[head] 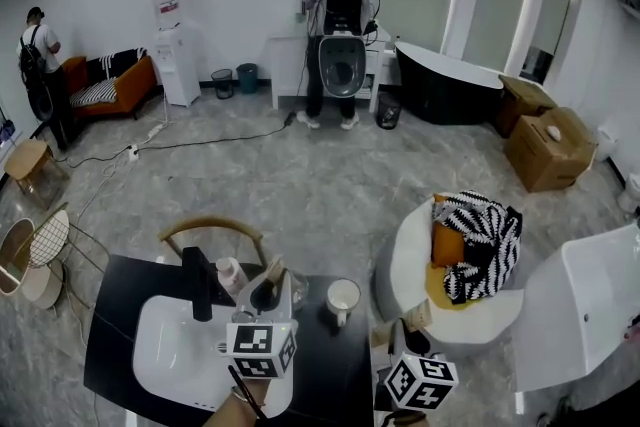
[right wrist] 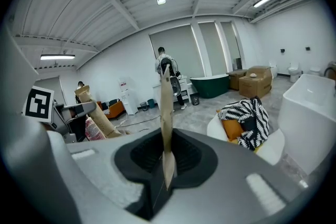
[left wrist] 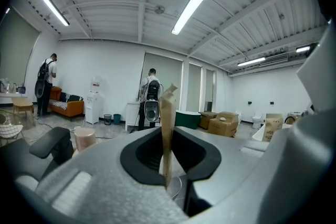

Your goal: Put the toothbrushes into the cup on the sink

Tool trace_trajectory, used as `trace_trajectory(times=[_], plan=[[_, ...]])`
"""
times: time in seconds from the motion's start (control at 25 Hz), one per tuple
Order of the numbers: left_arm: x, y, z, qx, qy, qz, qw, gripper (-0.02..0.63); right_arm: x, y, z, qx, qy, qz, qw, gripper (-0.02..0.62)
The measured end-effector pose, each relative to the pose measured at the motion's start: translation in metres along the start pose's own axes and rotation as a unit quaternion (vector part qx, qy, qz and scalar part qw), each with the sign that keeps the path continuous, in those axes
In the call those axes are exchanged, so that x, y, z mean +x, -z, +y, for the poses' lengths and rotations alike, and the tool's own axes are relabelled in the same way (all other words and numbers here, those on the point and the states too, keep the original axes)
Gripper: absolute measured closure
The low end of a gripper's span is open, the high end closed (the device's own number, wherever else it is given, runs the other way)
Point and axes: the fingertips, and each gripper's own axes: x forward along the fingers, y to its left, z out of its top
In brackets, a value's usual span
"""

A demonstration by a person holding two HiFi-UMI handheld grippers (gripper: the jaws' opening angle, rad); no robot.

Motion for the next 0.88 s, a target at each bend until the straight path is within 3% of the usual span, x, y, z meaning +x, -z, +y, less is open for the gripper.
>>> trace_trajectory(times=[0.52, 0.76, 0.88], plan=[[0.012, 0.026, 0.002, 0.008, -0.009, 0.042, 0.999, 0.565, -0.001, 0.006, -0.012, 0.007, 0.008, 0.006, 1.0, 0.546], [0.012, 0.031, -0.002, 0.046, -0.013, 0.042, 0.998, 0.563, -0.006, 0.009, -0.014, 0.007, 0.009, 0.007, 1.0, 0.546], [0.009, 0.032, -0.005, 0.044, -0.013, 0.037, 0.9983, 0.563, -0.009, 0.011, -0.015, 0.007, 0.009, 0.008, 1.0, 0.546]])
